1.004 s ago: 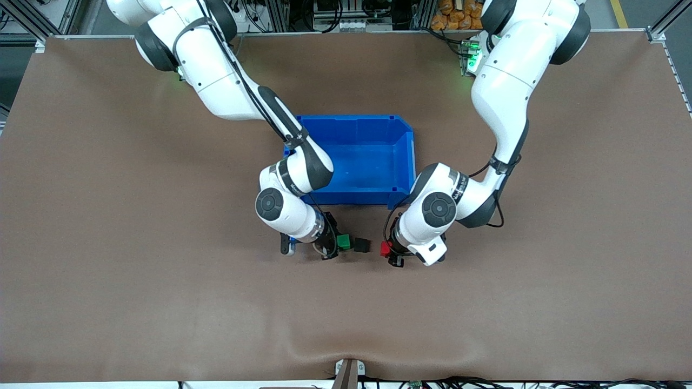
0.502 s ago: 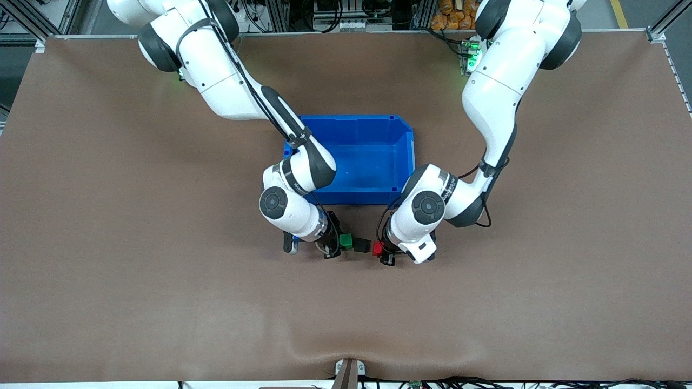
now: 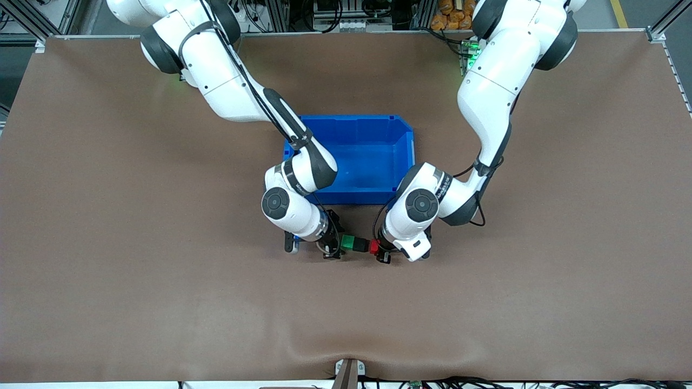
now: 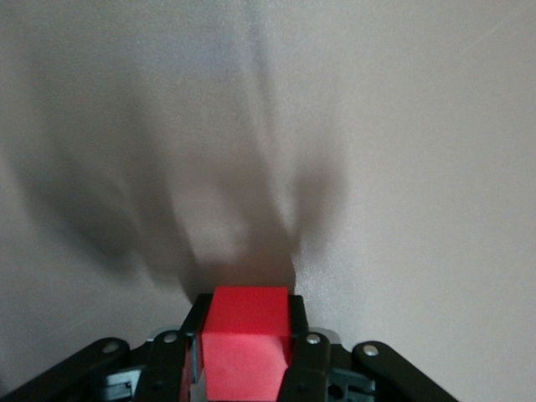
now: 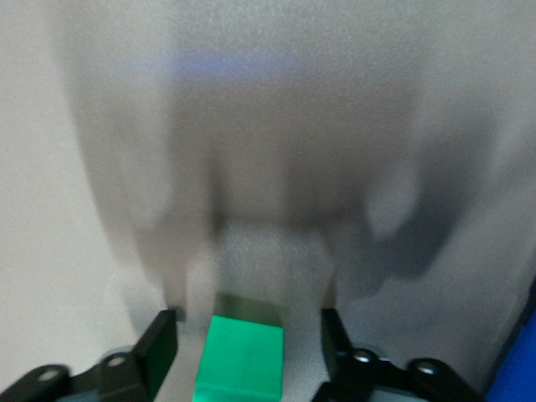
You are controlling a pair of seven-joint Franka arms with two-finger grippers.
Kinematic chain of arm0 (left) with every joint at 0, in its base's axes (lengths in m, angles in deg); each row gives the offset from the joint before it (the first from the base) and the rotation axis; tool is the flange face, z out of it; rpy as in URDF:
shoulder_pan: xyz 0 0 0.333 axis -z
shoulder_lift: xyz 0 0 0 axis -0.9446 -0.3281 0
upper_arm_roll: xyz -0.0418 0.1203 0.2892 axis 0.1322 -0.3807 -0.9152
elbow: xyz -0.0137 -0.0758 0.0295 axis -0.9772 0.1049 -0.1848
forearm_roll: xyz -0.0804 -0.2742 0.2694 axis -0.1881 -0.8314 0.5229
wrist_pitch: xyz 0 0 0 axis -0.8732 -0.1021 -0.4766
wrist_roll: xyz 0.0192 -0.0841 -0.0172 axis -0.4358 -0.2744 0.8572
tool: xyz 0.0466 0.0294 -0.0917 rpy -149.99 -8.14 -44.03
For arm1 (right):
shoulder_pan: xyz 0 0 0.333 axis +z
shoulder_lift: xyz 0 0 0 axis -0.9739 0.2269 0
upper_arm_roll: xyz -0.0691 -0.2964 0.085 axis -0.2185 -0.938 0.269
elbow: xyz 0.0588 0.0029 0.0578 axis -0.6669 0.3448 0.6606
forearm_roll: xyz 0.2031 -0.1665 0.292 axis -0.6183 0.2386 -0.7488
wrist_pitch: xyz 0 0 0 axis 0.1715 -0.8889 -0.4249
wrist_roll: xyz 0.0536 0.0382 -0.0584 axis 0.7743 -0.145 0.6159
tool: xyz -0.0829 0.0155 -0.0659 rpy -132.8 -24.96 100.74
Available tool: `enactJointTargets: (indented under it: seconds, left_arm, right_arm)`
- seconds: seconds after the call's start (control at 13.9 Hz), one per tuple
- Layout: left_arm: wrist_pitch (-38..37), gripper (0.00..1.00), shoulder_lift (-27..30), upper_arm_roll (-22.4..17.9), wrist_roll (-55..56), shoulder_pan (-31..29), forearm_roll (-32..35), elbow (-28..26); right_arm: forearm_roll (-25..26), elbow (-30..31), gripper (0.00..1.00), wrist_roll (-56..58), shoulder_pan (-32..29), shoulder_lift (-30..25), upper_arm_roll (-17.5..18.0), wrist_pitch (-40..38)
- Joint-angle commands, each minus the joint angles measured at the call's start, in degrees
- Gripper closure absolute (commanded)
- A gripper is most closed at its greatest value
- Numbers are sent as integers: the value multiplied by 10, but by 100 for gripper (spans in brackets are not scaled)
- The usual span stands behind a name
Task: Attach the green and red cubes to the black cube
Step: 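Press the green cube and red cube against the black cube's sides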
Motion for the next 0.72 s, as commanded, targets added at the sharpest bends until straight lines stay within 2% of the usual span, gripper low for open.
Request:
enactJointTargets:
  seconds: [0.0,0.29,0.65]
  left_arm:
    - [3,100,-18,-5,3,11,-3,14]
    - [3,100,-19,-5,5,16,-4,15]
    - [12,100,-22,-6,12,30,-3,15]
  right_arm:
    - [-6,-18,0,-8,3,11,-8,2]
    - [-5,-26,0,-2,-22,6,-8,-7]
    - [-3,-60,0,2,-55,-4,-9,-71]
